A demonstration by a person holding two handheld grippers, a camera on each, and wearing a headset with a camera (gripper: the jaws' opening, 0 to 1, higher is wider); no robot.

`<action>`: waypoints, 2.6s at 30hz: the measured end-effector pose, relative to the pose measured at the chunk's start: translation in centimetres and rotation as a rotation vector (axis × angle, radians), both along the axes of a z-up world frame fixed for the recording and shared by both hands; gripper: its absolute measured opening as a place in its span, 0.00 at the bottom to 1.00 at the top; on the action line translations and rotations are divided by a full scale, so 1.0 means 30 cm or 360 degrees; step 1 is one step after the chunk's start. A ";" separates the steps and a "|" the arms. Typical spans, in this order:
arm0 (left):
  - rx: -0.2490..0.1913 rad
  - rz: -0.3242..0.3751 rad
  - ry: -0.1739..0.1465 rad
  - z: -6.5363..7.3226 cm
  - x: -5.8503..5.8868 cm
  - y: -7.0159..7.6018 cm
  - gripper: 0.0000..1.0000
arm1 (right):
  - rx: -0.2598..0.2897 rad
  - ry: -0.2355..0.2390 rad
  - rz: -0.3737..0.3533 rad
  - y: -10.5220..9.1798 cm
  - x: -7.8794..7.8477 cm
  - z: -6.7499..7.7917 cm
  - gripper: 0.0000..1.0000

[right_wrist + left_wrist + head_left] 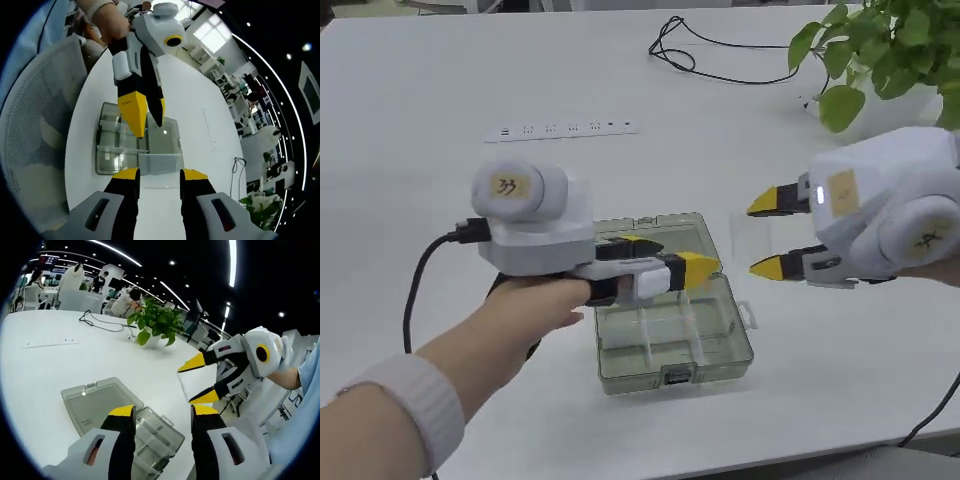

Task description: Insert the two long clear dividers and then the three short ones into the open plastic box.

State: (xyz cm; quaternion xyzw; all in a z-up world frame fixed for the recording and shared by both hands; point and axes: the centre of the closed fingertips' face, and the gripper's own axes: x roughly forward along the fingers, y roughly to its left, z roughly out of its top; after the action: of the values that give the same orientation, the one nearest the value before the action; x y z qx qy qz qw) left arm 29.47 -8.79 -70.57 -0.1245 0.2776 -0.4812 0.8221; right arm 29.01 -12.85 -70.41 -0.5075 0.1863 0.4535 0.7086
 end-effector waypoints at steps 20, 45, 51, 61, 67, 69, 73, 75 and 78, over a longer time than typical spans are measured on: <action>-0.0171 -0.0022 0.0159 0.024 -0.029 -0.064 0.00 | -0.0072 -0.0189 0.0119 0.099 -0.016 0.019 0.32; -0.0298 0.0049 0.0292 0.028 -0.036 -0.037 0.00 | -0.0104 -0.0290 0.0210 0.128 -0.030 0.022 0.36; -0.0258 0.0032 0.0227 0.019 -0.034 -0.018 0.00 | 0.0075 -0.0147 0.0160 0.145 -0.042 0.035 0.52; -0.0083 -0.0211 -0.0059 -0.004 -0.094 0.007 0.00 | 0.0357 0.0185 0.0007 0.116 -0.033 0.098 0.50; -0.0029 -0.0398 -0.0251 -0.009 -0.141 0.010 0.00 | 0.0378 0.0394 0.0075 0.112 -0.061 0.109 0.42; -0.0019 -0.0447 -0.0289 -0.011 -0.150 0.010 0.00 | 0.0373 0.0456 0.0059 0.104 -0.053 0.100 0.39; -0.0013 -0.0520 -0.0394 -0.002 -0.166 0.009 0.00 | 0.0319 0.0612 0.0135 0.113 -0.096 0.088 0.33; -0.0011 -0.0573 -0.0471 0.003 -0.177 0.008 0.00 | 0.0289 0.0640 0.0157 0.115 -0.105 0.084 0.29; 0.0010 -0.0634 -0.0525 0.002 -0.197 0.009 0.00 | 0.0247 0.0712 0.0182 0.118 -0.126 0.073 0.26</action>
State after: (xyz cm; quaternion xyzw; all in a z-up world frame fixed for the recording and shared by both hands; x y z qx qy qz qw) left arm 23.56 -8.52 -70.52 0.0154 0.1604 -0.6465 0.7457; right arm 25.22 -9.29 -68.21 -0.3484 0.2740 0.6070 0.6596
